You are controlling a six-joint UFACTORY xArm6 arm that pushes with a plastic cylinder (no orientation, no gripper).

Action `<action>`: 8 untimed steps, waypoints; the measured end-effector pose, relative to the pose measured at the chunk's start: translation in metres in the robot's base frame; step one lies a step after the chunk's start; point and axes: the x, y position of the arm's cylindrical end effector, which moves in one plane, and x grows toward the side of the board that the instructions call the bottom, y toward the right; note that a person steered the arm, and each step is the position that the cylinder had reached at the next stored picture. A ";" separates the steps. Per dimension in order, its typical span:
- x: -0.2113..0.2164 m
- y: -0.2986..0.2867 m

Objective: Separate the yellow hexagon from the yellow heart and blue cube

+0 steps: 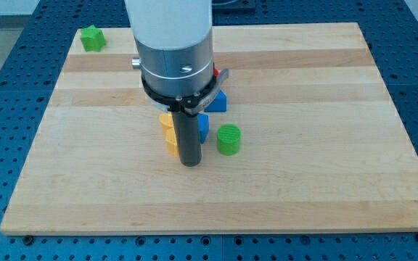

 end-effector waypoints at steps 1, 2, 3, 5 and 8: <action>-0.001 0.015; -0.016 0.013; -0.018 -0.027; -0.018 -0.098; -0.056 -0.120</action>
